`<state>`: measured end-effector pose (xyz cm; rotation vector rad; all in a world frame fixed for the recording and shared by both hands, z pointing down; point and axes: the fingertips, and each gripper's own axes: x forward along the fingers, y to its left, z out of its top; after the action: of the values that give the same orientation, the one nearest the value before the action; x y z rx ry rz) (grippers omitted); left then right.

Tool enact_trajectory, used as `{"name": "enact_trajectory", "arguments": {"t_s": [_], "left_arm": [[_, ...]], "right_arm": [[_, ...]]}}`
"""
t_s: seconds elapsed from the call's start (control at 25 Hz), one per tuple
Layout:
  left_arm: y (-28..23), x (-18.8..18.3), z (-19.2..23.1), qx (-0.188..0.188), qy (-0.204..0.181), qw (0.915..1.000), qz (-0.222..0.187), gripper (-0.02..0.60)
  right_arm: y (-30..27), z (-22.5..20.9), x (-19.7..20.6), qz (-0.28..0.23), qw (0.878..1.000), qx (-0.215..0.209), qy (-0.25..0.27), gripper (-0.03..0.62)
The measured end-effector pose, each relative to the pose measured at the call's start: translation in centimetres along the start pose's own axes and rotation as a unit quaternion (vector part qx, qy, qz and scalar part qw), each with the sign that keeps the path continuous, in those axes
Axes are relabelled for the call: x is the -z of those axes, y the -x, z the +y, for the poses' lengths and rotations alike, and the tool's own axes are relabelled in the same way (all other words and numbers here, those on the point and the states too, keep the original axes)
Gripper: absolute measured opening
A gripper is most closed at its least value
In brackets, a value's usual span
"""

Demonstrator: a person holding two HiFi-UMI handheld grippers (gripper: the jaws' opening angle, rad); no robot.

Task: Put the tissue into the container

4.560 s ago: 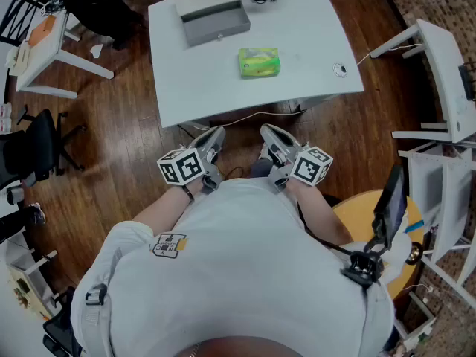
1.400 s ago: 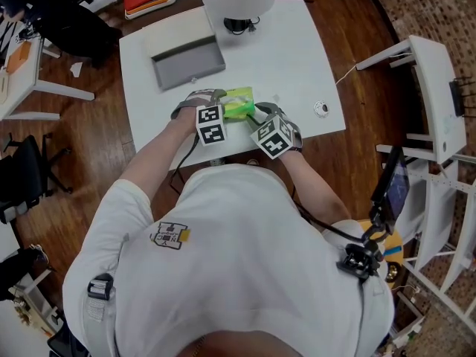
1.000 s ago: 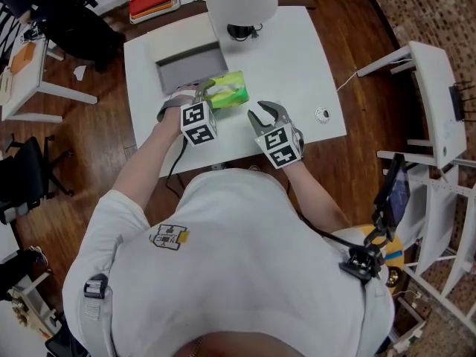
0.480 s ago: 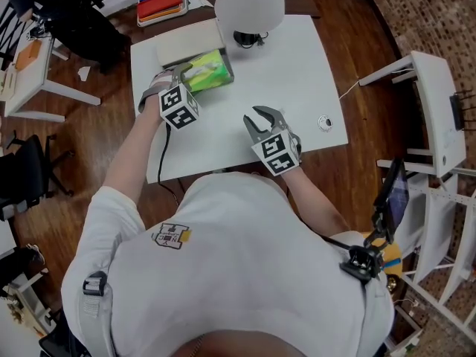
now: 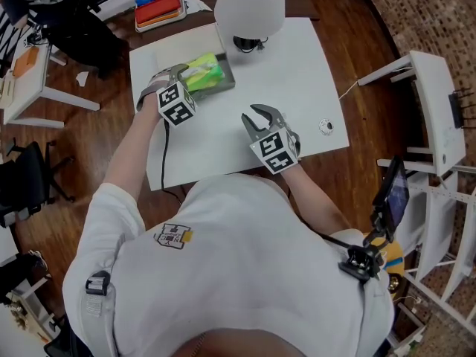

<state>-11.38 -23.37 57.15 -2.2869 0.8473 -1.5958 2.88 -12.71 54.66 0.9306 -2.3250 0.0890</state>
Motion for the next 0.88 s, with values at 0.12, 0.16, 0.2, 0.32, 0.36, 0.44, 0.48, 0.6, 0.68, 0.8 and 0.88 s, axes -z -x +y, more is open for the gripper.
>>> {"name": "enact_trajectory", "arguments": {"t_s": [0.12, 0.16, 0.2, 0.32, 0.36, 0.44, 0.48, 0.6, 0.68, 0.8, 0.88], "left_arm": [[-0.9, 0.8, 0.2, 0.009, -0.001, 0.9999, 0.005, 0.331], [-1.3, 1.0, 0.2, 0.013, -0.002, 0.9999, 0.006, 0.331], [-1.6, 1.2, 0.2, 0.017, -0.002, 0.9998, 0.008, 0.331], [-2.3, 1.6, 0.2, 0.03, 0.004, 0.9995, 0.009, 0.331], [-2.5, 1.8, 0.1, 0.034, 0.004, 0.9994, 0.009, 0.331], [-3.1, 2.3, 0.2, 0.042, 0.001, 0.9991, 0.011, 0.331], [-3.3, 2.6, 0.2, 0.047, -0.001, 0.9988, 0.012, 0.331], [-4.3, 3.3, 0.1, 0.064, -0.008, 0.9978, 0.017, 0.331], [-4.9, 3.6, -0.2, 0.076, -0.01, 0.9969, 0.02, 0.332], [-5.6, 3.8, -0.8, 0.095, -0.013, 0.9952, 0.021, 0.331], [-6.1, 4.1, -1.0, 0.106, -0.012, 0.994, 0.021, 0.333]], "right_arm": [[-1.5, -0.6, -0.8, 0.005, 1.0, -0.004, 0.011, 0.112], [-2.1, -0.9, -1.2, 0.005, 1.0, -0.006, 0.015, 0.112], [-2.6, -1.2, -1.6, 0.006, 1.0, -0.008, 0.017, 0.112], [-4.4, -2.0, -3.2, 0.008, 0.999, -0.017, 0.028, 0.112], [-5.1, -2.3, -3.8, 0.011, 0.999, -0.021, 0.035, 0.112], [-6.8, -2.7, -4.9, 0.019, 0.998, -0.03, 0.051, 0.115], [-7.7, -2.8, -5.4, 0.022, 0.997, -0.034, 0.059, 0.117], [-10.5, -3.2, -6.3, 0.037, 0.995, -0.044, 0.082, 0.118], [-12.1, -3.4, -6.4, 0.051, 0.992, -0.053, 0.101, 0.118], [-13.9, -3.3, -6.6, 0.065, 0.988, -0.066, 0.125, 0.121], [-15.1, -2.9, -6.7, 0.074, 0.985, -0.072, 0.141, 0.121]]}}
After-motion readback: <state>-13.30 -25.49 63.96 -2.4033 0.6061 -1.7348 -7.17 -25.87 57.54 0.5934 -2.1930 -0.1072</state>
